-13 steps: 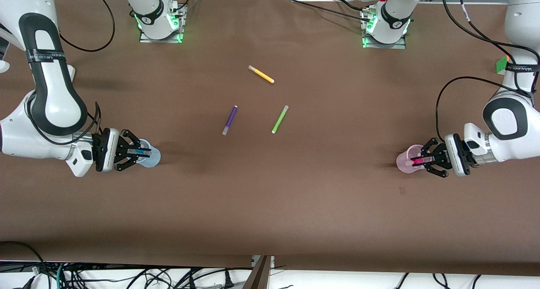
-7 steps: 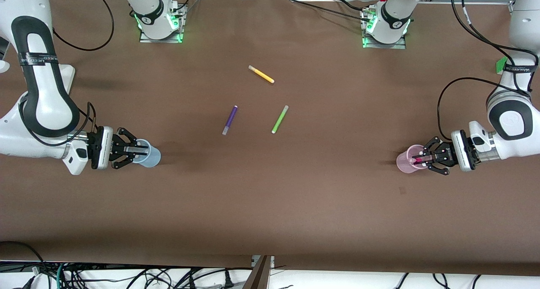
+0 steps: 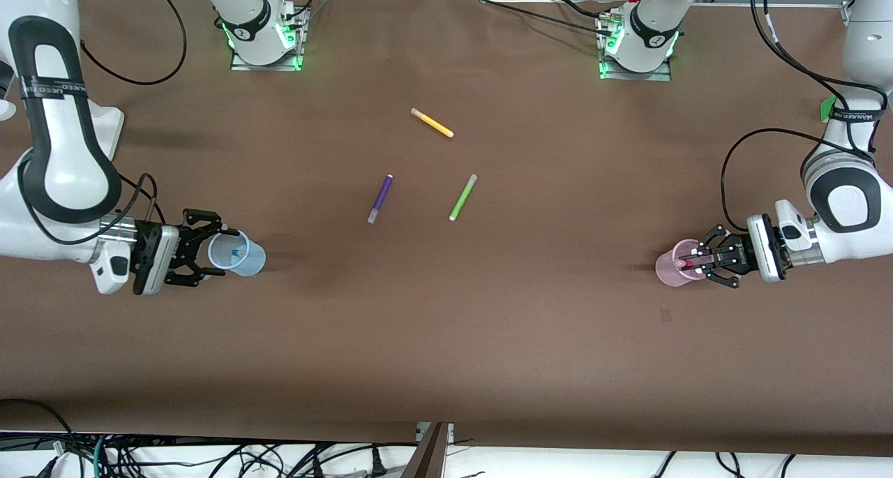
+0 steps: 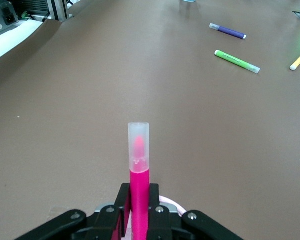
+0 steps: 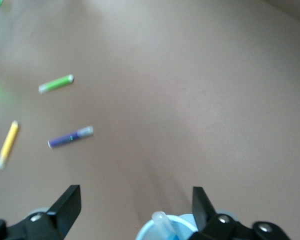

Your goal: Place pink and blue markers in matching cups

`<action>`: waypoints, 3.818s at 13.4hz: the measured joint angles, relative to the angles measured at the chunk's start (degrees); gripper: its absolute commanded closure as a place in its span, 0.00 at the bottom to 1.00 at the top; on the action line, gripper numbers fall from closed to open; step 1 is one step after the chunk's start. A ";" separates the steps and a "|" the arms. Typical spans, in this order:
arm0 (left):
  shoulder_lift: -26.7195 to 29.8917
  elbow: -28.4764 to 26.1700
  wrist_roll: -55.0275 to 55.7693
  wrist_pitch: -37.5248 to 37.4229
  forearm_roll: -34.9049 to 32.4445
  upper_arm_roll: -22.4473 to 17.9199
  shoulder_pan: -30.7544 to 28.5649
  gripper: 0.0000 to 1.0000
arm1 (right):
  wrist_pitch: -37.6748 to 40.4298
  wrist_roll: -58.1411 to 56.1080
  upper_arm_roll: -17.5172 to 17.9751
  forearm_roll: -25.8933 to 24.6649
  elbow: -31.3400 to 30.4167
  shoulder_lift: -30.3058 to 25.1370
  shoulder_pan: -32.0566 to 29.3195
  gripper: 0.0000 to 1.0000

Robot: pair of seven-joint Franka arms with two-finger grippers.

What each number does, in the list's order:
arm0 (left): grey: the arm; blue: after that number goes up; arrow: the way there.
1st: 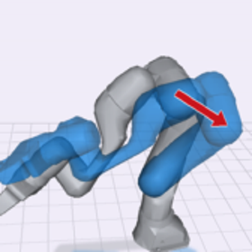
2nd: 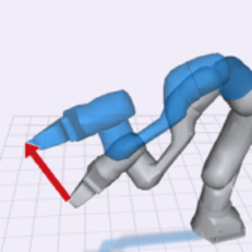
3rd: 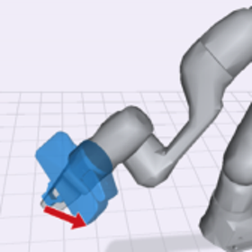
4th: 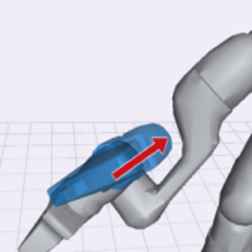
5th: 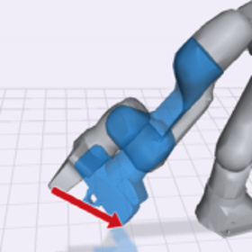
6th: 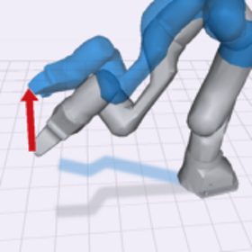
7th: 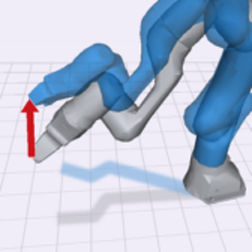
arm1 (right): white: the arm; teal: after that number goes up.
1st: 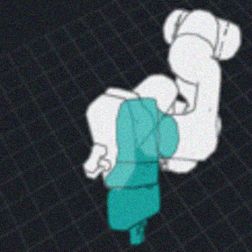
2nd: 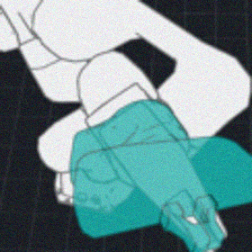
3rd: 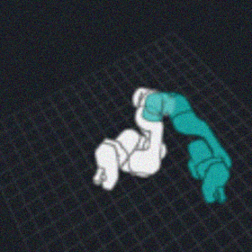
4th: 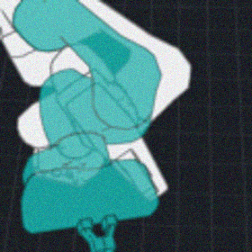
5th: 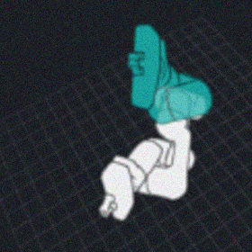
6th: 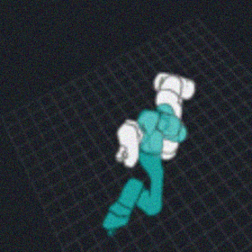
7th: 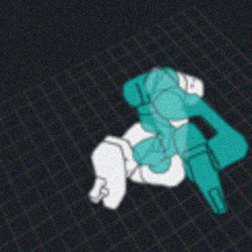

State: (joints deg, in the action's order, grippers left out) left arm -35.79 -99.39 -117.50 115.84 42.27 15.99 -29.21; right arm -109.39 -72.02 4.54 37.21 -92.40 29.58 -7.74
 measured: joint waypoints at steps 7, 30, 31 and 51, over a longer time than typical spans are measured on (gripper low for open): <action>0.97 0.96 1.35 -0.86 0.13 0.29 -0.54 0.00 | 2.59 37.14 0.46 -16.40 6.45 -0.75 2.97 0.00; 29.89 13.84 121.94 -33.58 -40.41 11.57 11.96 0.00 | 27.73 67.36 -0.59 -38.47 16.33 -17.05 6.01 0.00; 29.74 13.84 121.94 -33.60 -40.41 11.56 11.95 0.00 | 27.53 67.36 -0.64 -39.00 14.82 -19.03 5.96 0.00; 40.08 1.13 121.92 -24.63 -40.51 -12.01 34.91 0.00 | 27.79 72.37 -0.66 -40.70 7.68 -23.81 5.95 0.00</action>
State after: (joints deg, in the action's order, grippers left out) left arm 4.28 -98.26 4.41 91.21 1.77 3.98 5.70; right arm -81.60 0.35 3.88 -3.49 -84.72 5.77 -1.79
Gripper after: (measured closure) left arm 0.000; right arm 0.000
